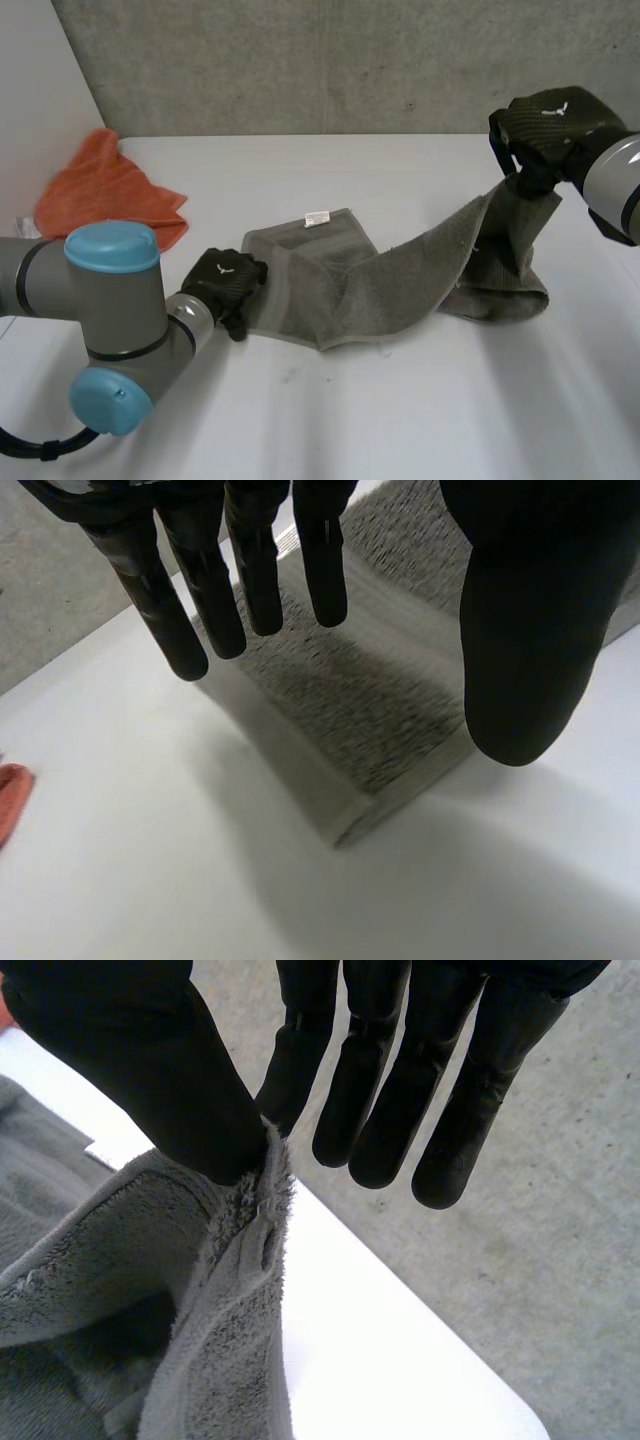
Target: Fold the laundry.
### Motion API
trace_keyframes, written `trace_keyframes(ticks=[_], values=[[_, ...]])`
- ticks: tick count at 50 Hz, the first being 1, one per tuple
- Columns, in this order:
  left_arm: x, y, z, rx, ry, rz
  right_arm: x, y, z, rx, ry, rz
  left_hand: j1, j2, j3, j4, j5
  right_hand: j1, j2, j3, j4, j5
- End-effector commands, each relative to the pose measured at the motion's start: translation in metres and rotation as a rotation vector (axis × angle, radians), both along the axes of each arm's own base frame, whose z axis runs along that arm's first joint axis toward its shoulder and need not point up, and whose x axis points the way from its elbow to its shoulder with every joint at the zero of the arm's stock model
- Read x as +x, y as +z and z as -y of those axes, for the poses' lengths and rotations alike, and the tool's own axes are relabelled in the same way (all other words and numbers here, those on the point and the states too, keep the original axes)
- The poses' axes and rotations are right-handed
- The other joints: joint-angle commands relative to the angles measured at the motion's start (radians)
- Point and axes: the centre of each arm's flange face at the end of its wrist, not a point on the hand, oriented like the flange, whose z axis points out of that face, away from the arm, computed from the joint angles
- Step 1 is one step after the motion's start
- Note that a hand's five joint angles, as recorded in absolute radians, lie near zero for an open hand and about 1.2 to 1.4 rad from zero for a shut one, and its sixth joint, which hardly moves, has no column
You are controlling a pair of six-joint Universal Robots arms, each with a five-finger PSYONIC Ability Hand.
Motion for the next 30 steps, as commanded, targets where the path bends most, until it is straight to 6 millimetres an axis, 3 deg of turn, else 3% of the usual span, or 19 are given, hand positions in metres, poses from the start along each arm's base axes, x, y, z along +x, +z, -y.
trace_keyframes(ticks=[1, 14, 30], values=[[-0.001, -0.008, 0.013, -0.022, -0.008, 0.05, -0.001, -0.013, 0.0, 0.02, -0.001, -0.008, 0.096, 0.1, 0.099, 0.097, 0.094, 0.404, 0.219, 0.215, 0.208, 0.23], [-0.006, -0.015, 0.024, -0.031, -0.011, 0.053, -0.002, -0.028, -0.003, 0.042, 0.0, -0.018, 0.19, 0.194, 0.193, 0.19, 0.188, 0.404, 0.219, 0.215, 0.208, 0.23], [-0.012, -0.017, 0.034, -0.046, -0.013, 0.04, -0.003, -0.036, -0.004, 0.059, -0.001, -0.024, 0.616, 0.62, 0.619, 0.616, 0.613, 0.404, 0.219, 0.215, 0.208, 0.23]])
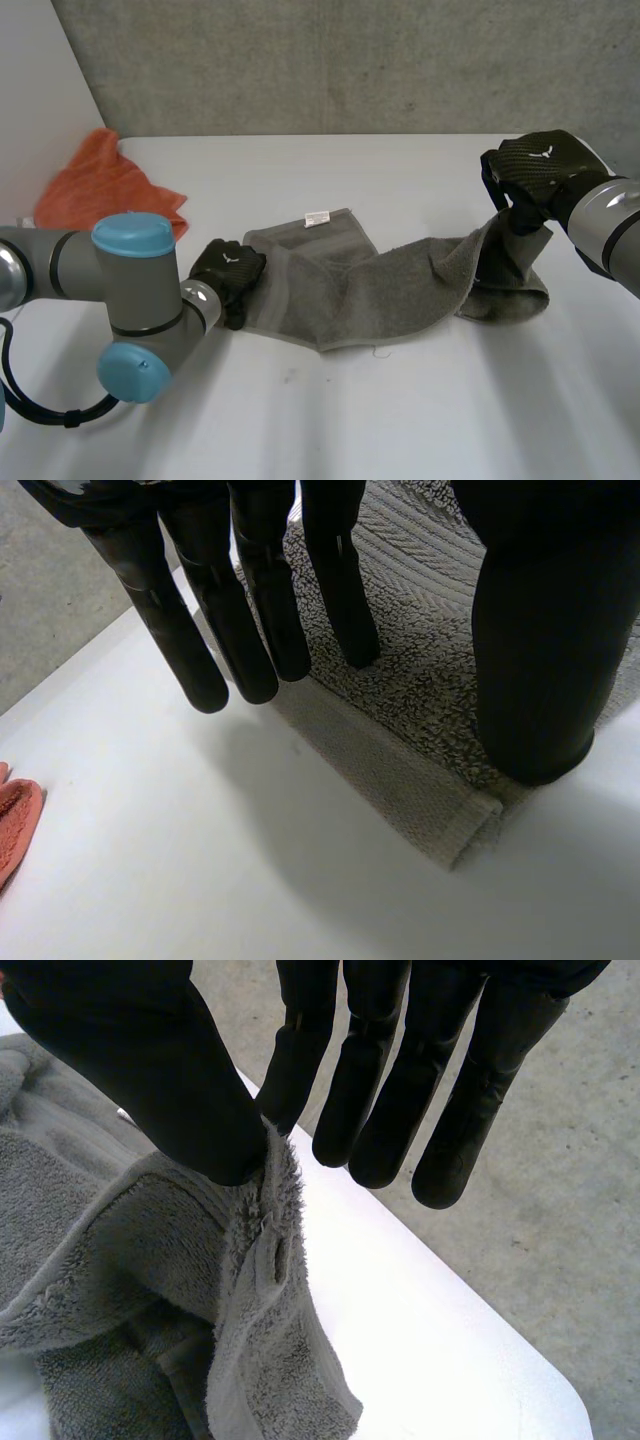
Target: Fold the laundry.
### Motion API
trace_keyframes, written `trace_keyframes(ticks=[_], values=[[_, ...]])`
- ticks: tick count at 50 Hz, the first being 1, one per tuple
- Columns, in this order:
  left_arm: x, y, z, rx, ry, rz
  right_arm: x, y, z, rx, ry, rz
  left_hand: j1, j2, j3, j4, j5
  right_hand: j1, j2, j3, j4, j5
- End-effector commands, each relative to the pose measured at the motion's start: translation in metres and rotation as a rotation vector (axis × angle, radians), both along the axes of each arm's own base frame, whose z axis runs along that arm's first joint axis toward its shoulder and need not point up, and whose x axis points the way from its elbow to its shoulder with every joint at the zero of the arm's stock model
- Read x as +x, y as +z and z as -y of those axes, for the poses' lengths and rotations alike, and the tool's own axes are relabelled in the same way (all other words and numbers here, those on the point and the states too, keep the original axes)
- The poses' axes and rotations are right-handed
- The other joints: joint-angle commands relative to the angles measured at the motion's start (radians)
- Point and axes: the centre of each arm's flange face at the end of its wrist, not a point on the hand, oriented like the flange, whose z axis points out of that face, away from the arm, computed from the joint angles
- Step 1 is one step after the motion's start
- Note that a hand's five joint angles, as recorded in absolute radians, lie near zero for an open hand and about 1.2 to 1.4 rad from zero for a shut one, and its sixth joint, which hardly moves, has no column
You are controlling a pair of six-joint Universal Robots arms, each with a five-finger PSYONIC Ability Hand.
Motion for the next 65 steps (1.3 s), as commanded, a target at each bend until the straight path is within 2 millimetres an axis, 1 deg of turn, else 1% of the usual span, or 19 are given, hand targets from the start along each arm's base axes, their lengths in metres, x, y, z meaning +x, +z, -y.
trace_keyframes(ticks=[1, 8, 14, 18, 22, 34, 38, 43, 48, 51, 52, 53, 55, 56, 60, 63, 64, 65], values=[[-0.001, 0.001, 0.003, -0.006, 0.003, -0.007, 0.0, -0.004, -0.001, 0.009, 0.001, -0.002, 0.26, 0.259, 0.262, 0.26, 0.468, 0.404, 0.219, 0.215, 0.208, 0.23], [-0.003, 0.004, 0.003, -0.013, -0.003, -0.014, 0.0, -0.005, -0.001, 0.009, 0.002, -0.002, 0.263, 0.262, 0.266, 0.263, 0.471, 0.404, 0.219, 0.215, 0.208, 0.23], [-0.004, 0.002, 0.002, -0.01, -0.004, -0.013, 0.0, -0.006, -0.002, 0.012, 0.002, -0.003, 0.237, 0.236, 0.239, 0.237, 0.444, 0.404, 0.219, 0.215, 0.208, 0.23], [-0.005, 0.002, 0.001, -0.009, -0.006, -0.016, 0.0, -0.007, -0.002, 0.014, 0.002, -0.004, 0.137, 0.136, 0.139, 0.137, 0.345, 0.404, 0.219, 0.215, 0.208, 0.23], [-0.006, 0.003, -0.001, -0.011, -0.01, -0.018, 0.0, -0.007, -0.002, 0.015, 0.003, -0.005, 0.128, 0.127, 0.13, 0.128, 0.336, 0.404, 0.219, 0.215, 0.208, 0.23], [-0.006, 0.0, -0.005, 0.003, -0.019, -0.012, 0.0, -0.008, -0.003, 0.018, 0.003, -0.006, -0.112, -0.113, -0.11, -0.112, 0.095, 0.404, 0.219, 0.215, 0.208, 0.23], [-0.007, -0.001, -0.007, 0.004, -0.024, -0.011, 0.0, -0.008, -0.003, 0.019, 0.003, -0.007, -0.157, -0.157, -0.154, -0.156, 0.051, 0.404, 0.219, 0.215, 0.208, 0.23], [-0.009, 0.0, -0.01, 0.004, -0.031, -0.011, 0.0, -0.009, -0.003, 0.021, 0.004, -0.007, -0.154, -0.155, -0.151, -0.154, 0.054, 0.404, 0.219, 0.215, 0.208, 0.23], [-0.008, -0.002, -0.011, 0.007, -0.03, -0.009, 0.0, -0.009, -0.003, 0.021, 0.004, -0.007, -0.116, -0.117, -0.113, -0.116, 0.092, 0.404, 0.219, 0.215, 0.208, 0.23], [-0.008, -0.002, -0.011, 0.006, -0.031, -0.011, 0.001, -0.01, -0.003, 0.024, 0.006, -0.008, 0.033, 0.033, 0.036, 0.034, 0.241, 0.404, 0.219, 0.215, 0.208, 0.23], [-0.008, -0.002, -0.011, 0.006, -0.033, -0.012, 0.001, -0.01, -0.003, 0.024, 0.006, -0.008, 0.107, 0.106, 0.109, 0.107, 0.314, 0.404, 0.219, 0.215, 0.208, 0.23], [-0.008, -0.002, -0.011, 0.007, -0.034, -0.012, 0.001, -0.01, -0.003, 0.025, 0.006, -0.008, 0.323, 0.322, 0.325, 0.323, 0.53, 0.404, 0.219, 0.215, 0.208, 0.23], [-0.008, -0.001, -0.01, 0.005, -0.035, -0.015, 0.001, -0.011, -0.003, 0.028, 0.006, -0.009, 0.532, 0.531, 0.534, 0.532, 0.739, 0.404, 0.219, 0.215, 0.208, 0.23], [-0.008, -0.001, -0.009, 0.002, -0.034, -0.014, 0.001, -0.011, -0.004, 0.028, 0.006, -0.009, 0.568, 0.567, 0.57, 0.568, 0.775, 0.404, 0.219, 0.215, 0.208, 0.23], [-0.008, 0.001, -0.008, -0.007, -0.033, -0.013, 0.001, -0.012, -0.004, 0.029, 0.006, -0.01, 0.568, 0.567, 0.57, 0.568, 0.776, 0.404, 0.219, 0.215, 0.208, 0.23], [-0.01, 0.024, -0.006, -0.066, -0.027, -0.045, 0.001, -0.01, -0.003, 0.027, 0.006, -0.009, 0.568, 0.567, 0.57, 0.568, 0.776, 0.404, 0.219, 0.215, 0.208, 0.23], [-0.009, 0.035, -0.004, -0.095, -0.022, -0.059, 0.001, -0.01, -0.003, 0.024, 0.007, -0.008, 0.568, 0.567, 0.57, 0.568, 0.776, 0.404, 0.219, 0.215, 0.208, 0.23], [-0.006, 0.053, -0.003, -0.141, -0.012, -0.082, 0.001, -0.009, -0.003, 0.02, 0.006, -0.008, 0.568, 0.567, 0.57, 0.568, 0.776, 0.404, 0.219, 0.215, 0.208, 0.23]])
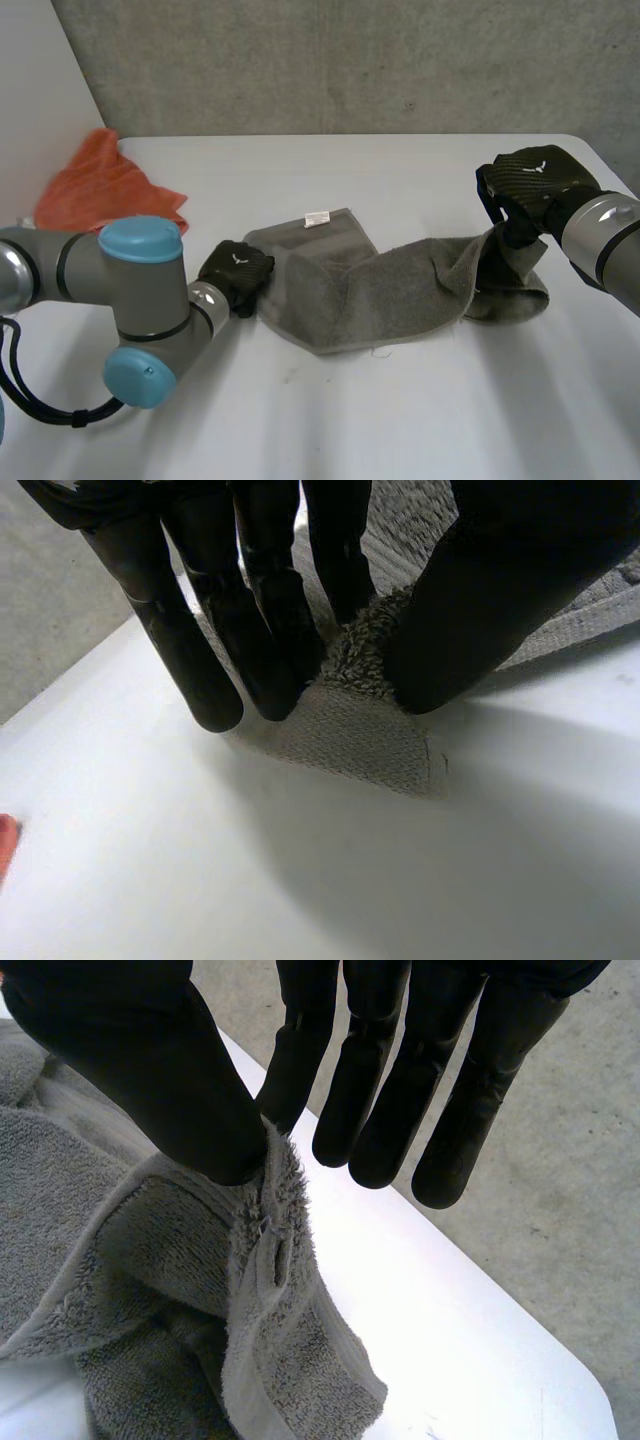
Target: Fold the laundry.
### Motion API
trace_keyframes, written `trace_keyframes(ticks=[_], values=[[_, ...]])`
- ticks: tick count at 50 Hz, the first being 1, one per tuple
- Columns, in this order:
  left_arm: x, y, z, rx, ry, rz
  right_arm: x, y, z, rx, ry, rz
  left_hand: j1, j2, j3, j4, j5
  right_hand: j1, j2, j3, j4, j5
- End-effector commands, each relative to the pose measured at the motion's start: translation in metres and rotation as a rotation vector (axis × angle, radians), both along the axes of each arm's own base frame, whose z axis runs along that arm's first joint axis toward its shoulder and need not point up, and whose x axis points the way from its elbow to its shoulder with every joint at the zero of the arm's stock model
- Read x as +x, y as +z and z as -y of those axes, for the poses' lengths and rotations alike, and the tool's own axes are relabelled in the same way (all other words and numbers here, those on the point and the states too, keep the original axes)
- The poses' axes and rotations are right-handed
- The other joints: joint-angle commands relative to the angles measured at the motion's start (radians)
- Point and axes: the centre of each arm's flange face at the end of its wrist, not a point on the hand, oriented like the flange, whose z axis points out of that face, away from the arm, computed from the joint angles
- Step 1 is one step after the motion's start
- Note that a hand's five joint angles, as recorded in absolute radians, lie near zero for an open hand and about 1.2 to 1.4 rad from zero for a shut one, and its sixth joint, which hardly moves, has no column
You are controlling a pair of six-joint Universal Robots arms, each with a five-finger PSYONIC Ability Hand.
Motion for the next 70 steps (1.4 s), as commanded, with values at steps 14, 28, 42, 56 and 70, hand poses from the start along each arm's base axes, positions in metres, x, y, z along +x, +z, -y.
trace_keyframes(ticks=[14, 28, 42, 56, 70], values=[[0.047, 0.168, -0.021, -0.39, 0.14, -0.158, -0.031, 0.049, -0.004, -0.15, -0.039, -0.236, 0.257, 0.203, 0.216, 0.202, 0.249, 0.404, 0.219, 0.215, 0.203, 0.23], [0.082, 0.144, -0.047, -0.171, 0.161, 0.089, -0.067, 0.006, -0.013, 0.138, -0.005, -0.522, 0.257, 0.203, 0.216, 0.202, 0.249, 0.404, 0.219, 0.215, 0.203, 0.23], [0.041, 0.083, 0.03, -0.086, 0.145, 0.098, -0.045, -0.081, 0.049, 0.247, -0.053, -0.486, 0.257, 0.203, 0.216, 0.202, 0.249, 0.404, 0.219, 0.215, 0.203, 0.23], [0.029, 0.082, 0.036, -0.077, 0.172, 0.013, -0.044, -0.069, 0.06, 0.262, -0.137, -0.339, 0.257, 0.203, 0.216, 0.202, 0.249, -0.208, -0.393, -0.397, -0.409, -0.382], [0.033, 0.074, 0.033, -0.059, 0.176, 0.03, -0.046, -0.079, 0.035, 0.435, -0.075, -0.356, 0.257, 0.203, 0.216, 0.202, 0.249, -0.274, -0.459, -0.463, -0.474, -0.448]])
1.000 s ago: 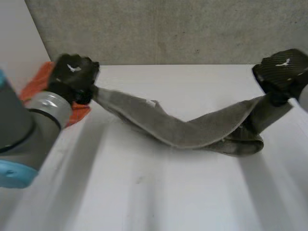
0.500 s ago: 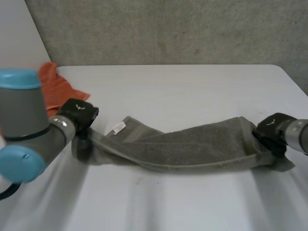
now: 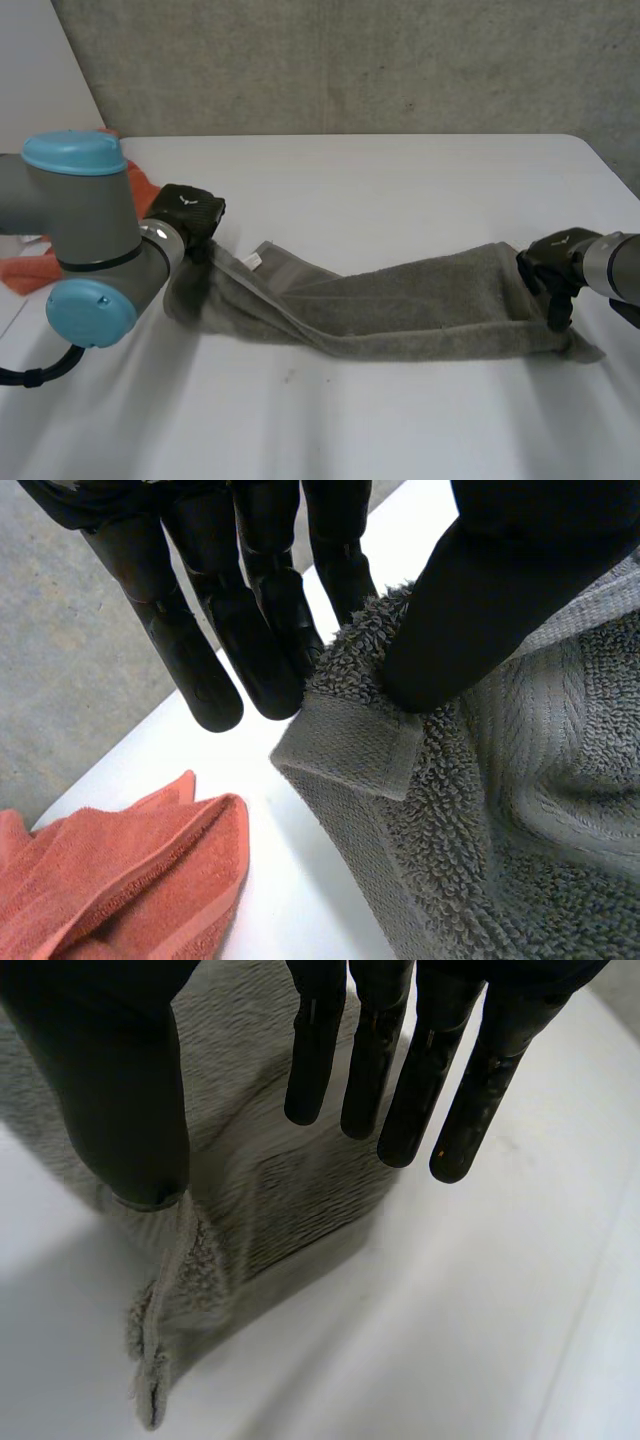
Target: Fold the laundry.
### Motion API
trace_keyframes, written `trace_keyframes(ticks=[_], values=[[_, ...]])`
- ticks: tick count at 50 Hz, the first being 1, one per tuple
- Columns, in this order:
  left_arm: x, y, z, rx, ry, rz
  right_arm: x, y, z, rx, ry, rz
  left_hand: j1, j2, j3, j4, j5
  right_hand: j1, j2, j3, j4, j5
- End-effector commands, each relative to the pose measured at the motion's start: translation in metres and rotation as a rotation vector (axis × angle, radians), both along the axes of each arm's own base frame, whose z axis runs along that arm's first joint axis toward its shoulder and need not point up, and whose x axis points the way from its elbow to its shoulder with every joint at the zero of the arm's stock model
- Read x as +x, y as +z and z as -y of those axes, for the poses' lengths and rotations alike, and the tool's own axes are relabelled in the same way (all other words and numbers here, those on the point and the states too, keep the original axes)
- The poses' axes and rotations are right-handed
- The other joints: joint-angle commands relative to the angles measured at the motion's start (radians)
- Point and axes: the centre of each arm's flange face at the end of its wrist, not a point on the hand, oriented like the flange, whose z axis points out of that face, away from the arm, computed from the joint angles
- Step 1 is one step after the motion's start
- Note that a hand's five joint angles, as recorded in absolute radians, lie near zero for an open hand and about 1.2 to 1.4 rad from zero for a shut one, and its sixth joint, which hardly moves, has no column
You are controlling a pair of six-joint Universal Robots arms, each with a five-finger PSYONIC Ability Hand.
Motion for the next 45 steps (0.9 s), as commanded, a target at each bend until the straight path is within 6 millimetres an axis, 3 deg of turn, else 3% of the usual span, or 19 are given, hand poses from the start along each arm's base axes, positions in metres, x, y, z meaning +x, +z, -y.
trace_keyframes(ticks=[1, 9, 13, 17, 20, 25, 29, 30, 34, 36, 41, 45], values=[[0.003, -0.004, 0.0, 0.012, 0.006, 0.009, 0.002, -0.009, -0.01, 0.06, 0.025, 0.009, 0.257, 0.199, 0.204, 0.194, 0.249, 0.14, 0.043, 0.054, 0.062, 0.057], [0.004, -0.007, -0.001, 0.02, 0.008, 0.012, 0.003, -0.026, -0.024, 0.125, 0.055, 0.037, 0.257, 0.199, 0.204, 0.194, 0.249, 0.181, 0.084, 0.096, 0.103, 0.098], [0.005, -0.008, -0.001, 0.021, 0.009, 0.013, 0.003, -0.033, -0.029, 0.069, 0.061, 0.043, 0.257, 0.199, 0.204, 0.194, 0.249, 0.237, 0.14, 0.151, 0.159, 0.153], [0.005, -0.009, -0.001, 0.026, 0.012, 0.015, 0.002, -0.037, -0.029, -0.024, 0.064, 0.036, 0.257, 0.199, 0.204, 0.194, 0.249, 0.439, 0.342, 0.353, 0.361, 0.355], [0.005, -0.009, -0.002, 0.03, 0.013, 0.016, 0.001, -0.044, -0.028, -0.058, 0.067, 0.018, 0.257, 0.199, 0.204, 0.194, 0.249, 0.811, 0.714, 0.725, 0.733, 0.728], [0.005, -0.011, -0.01, 0.05, 0.003, 0.024, -0.006, -0.04, -0.023, -0.095, 0.038, -0.037, 0.257, 0.199, 0.204, 0.194, 0.249, 0.814, 0.718, 0.729, 0.736, 0.731], [0.01, 0.014, -0.021, 0.016, 0.002, 0.014, -0.01, -0.005, -0.021, -0.192, 0.031, -0.059, 0.257, 0.199, 0.204, 0.194, 0.249, 0.814, 0.718, 0.729, 0.736, 0.731], [0.012, 0.02, -0.025, 0.014, 0.001, 0.015, -0.011, 0.017, -0.027, -0.229, 0.044, -0.077, 0.257, 0.199, 0.204, 0.194, 0.249, 0.814, 0.718, 0.729, 0.736, 0.731], [0.02, 0.053, -0.043, -0.015, -0.001, 0.005, -0.013, 0.06, -0.049, -0.235, 0.101, -0.14, 0.257, 0.199, 0.204, 0.194, 0.249, 0.814, 0.718, 0.729, 0.736, 0.731], [0.026, 0.082, -0.057, -0.06, -0.001, -0.013, -0.014, 0.074, -0.052, -0.235, 0.109, -0.149, 0.257, 0.199, 0.204, 0.194, 0.249, 0.814, 0.718, 0.729, 0.736, 0.731], [0.038, 0.136, -0.082, -0.198, 0.0, -0.055, -0.013, 0.132, -0.063, -0.348, 0.125, -0.128, 0.257, 0.199, 0.204, 0.194, 0.249, 0.814, 0.718, 0.729, 0.736, 0.731], [0.047, 0.158, -0.092, -0.273, 0.003, -0.064, -0.01, 0.15, -0.067, -0.414, 0.148, -0.109, 0.257, 0.199, 0.204, 0.194, 0.249, 0.814, 0.718, 0.729, 0.736, 0.731]])
